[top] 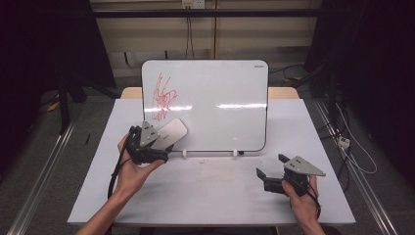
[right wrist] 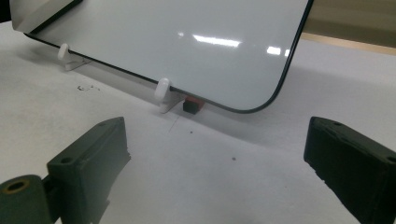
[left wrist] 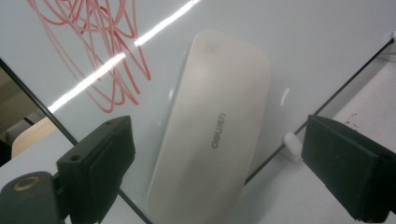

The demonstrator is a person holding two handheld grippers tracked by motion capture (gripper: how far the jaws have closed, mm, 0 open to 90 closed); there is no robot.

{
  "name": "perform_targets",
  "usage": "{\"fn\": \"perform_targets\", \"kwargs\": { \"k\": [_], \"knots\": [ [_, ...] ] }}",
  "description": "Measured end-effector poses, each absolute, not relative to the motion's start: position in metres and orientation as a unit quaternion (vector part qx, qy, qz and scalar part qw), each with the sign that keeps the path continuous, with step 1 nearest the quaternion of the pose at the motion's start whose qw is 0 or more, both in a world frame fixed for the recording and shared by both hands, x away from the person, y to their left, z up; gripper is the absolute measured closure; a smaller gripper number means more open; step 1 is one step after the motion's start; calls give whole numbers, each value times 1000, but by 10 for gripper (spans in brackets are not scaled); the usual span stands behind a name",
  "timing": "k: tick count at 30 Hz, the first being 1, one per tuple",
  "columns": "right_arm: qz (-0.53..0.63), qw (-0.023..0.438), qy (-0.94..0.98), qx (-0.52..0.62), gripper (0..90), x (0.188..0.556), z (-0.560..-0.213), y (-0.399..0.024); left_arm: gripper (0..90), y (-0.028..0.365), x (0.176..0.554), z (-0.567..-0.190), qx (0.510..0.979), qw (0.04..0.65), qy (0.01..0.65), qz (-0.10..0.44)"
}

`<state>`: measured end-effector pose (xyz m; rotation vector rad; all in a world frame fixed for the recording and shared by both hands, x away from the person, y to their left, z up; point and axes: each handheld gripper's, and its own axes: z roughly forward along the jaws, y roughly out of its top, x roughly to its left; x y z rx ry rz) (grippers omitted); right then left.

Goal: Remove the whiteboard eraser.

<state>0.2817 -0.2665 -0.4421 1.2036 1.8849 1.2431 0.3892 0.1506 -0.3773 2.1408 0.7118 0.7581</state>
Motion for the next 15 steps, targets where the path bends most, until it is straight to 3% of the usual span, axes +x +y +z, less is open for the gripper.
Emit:
{"fn": "perform_targets", "kwargs": {
  "k": [11, 15],
  "knots": [
    [466, 285, 708, 448, 66, 281, -442, -266, 157, 130, 403, -383, 865, 305, 242, 317],
    [468, 285, 708, 444, 66, 278, -441, -267, 199, 127, 408, -389, 866, 309, 250, 304]
  ]
}}
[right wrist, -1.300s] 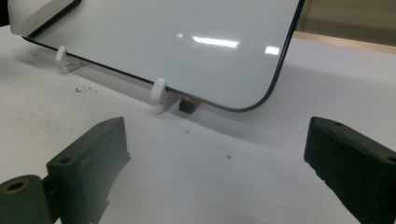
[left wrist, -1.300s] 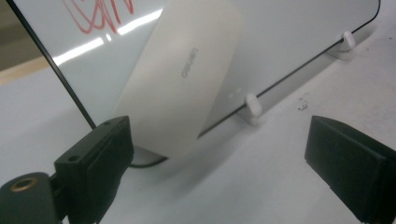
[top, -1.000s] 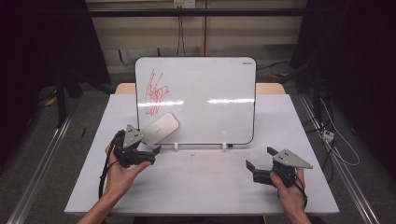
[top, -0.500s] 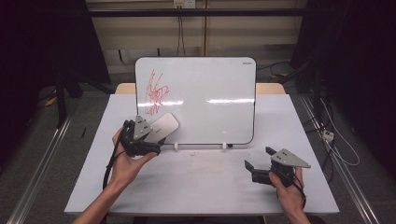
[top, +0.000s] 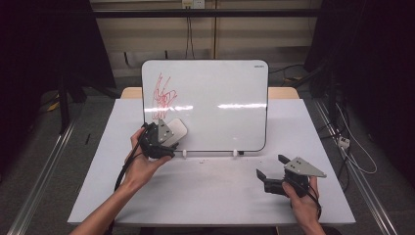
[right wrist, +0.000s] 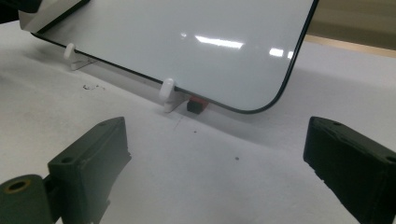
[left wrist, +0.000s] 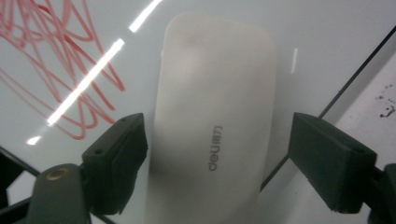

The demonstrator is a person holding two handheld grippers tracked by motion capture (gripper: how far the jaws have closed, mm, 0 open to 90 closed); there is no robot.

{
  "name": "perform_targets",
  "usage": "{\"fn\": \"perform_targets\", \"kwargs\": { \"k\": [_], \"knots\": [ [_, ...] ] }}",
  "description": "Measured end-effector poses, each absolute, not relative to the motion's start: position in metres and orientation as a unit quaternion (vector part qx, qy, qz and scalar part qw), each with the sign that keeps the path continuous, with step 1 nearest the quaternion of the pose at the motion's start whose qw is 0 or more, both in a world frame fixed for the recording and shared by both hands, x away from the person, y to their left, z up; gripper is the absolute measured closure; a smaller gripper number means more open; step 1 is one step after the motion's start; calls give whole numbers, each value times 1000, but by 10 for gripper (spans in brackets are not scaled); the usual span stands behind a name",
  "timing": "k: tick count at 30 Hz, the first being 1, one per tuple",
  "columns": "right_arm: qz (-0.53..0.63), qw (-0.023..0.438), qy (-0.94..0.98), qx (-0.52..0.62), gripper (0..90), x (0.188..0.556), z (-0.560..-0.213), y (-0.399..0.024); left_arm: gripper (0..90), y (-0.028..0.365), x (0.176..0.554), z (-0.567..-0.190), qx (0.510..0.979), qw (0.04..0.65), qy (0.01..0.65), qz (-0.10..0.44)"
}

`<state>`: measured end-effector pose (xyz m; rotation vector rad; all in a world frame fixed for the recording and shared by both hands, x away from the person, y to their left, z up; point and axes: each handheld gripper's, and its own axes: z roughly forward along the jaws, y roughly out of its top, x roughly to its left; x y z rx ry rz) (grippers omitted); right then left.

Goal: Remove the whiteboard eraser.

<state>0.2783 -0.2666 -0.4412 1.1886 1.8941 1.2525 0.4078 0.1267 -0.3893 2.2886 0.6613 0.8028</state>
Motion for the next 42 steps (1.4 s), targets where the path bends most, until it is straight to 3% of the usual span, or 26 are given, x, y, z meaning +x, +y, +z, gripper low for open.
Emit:
{"fn": "perform_targets", "kwargs": {
  "k": [14, 18, 27, 42],
  "knots": [
    [467, 285, 710, 444, 68, 279, -442, -266, 212, 117, 412, -400, 869, 279, 229, 339],
    [468, 284, 710, 442, 67, 279, -441, -266, 285, 118, 411, -400, 867, 272, 225, 351],
    [465, 286, 712, 441, 67, 279, -442, -264, 292, 116, 411, -403, 864, 265, 218, 368],
    [465, 286, 712, 441, 68, 279, -442, -264, 306, 116, 412, -403, 864, 272, 231, 356]
  ]
}}
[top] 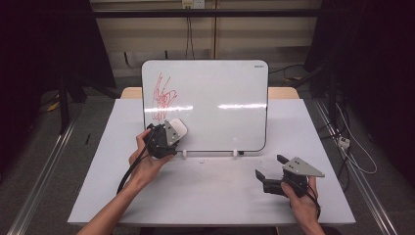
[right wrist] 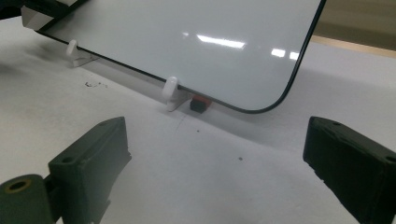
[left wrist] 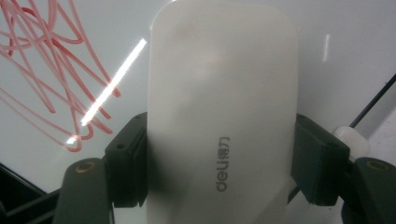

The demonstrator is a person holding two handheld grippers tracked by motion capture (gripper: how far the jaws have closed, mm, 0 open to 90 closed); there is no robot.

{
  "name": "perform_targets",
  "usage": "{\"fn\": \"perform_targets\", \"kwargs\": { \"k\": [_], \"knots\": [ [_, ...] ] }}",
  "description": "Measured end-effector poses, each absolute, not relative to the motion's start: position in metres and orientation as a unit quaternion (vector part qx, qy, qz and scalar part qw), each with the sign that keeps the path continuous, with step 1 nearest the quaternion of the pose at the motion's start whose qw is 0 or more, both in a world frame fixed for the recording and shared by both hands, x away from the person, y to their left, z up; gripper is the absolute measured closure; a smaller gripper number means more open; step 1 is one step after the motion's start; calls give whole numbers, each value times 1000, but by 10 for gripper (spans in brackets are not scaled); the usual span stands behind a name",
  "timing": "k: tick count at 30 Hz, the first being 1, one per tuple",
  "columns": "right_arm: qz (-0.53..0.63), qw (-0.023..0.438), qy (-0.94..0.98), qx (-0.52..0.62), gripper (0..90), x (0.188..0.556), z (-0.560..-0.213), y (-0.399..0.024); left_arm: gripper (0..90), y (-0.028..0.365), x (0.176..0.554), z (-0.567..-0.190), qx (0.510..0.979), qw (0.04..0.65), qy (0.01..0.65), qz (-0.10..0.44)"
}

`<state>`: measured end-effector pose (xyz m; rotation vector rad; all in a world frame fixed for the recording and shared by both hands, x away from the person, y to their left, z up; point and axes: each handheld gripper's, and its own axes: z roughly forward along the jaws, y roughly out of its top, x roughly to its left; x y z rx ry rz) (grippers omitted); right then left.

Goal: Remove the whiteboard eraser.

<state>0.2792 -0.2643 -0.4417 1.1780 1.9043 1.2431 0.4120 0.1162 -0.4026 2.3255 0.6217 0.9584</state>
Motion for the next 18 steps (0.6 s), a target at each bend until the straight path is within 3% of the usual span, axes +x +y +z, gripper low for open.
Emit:
{"fn": "perform_targets", "kwargs": {
  "k": [18],
  "knots": [
    [464, 286, 712, 442, 68, 278, -442, -265, 308, 128, 415, -399, 857, 322, 265, 303]
  ]
}}
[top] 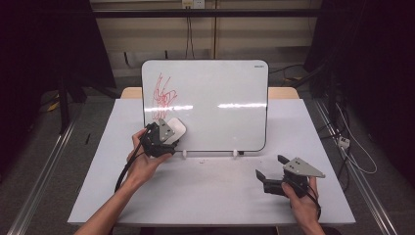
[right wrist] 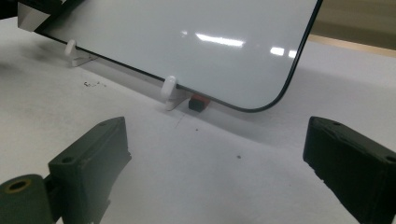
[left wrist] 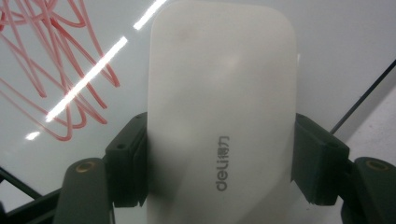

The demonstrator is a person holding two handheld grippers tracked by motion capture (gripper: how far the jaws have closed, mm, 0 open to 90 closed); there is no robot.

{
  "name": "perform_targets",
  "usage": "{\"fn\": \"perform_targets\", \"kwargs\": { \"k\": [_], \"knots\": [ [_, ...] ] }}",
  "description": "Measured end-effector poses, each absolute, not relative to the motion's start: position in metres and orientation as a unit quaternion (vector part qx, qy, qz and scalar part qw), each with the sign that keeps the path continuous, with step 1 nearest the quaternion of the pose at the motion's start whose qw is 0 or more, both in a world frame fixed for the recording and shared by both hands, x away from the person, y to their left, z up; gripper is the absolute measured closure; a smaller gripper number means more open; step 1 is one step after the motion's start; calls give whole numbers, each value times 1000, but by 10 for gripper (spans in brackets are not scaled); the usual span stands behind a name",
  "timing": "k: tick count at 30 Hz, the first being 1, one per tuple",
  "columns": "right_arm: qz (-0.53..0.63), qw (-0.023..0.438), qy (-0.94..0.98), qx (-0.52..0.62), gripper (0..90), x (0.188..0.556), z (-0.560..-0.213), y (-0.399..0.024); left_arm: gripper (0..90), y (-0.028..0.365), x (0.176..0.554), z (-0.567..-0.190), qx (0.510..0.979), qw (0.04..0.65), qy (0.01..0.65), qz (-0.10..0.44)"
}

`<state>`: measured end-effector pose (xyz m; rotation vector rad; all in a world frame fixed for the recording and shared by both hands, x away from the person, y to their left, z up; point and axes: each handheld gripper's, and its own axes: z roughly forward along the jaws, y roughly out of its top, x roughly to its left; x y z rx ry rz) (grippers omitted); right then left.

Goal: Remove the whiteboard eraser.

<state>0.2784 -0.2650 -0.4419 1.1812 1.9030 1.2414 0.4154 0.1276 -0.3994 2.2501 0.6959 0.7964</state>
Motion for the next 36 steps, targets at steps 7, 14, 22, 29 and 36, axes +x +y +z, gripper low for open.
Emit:
{"fn": "perform_targets", "kwargs": {
  "k": [7, 14, 22, 29, 36],
  "knots": [
    [464, 287, 712, 442, 68, 279, -442, -265, 308, 134, 415, -400, 857, 329, 271, 290],
    [462, 285, 713, 443, 68, 280, -443, -264, 308, 138, 407, -390, 847, 348, 273, 294],
    [462, 283, 716, 441, 68, 282, -443, -259, 308, 153, 402, -380, 832, 374, 289, 290],
    [461, 284, 719, 437, 68, 282, -443, -258, 308, 158, 401, -375, 819, 392, 300, 294],
    [463, 285, 717, 437, 67, 281, -443, -261, 308, 165, 402, -367, 809, 406, 315, 286]
  ]
}}
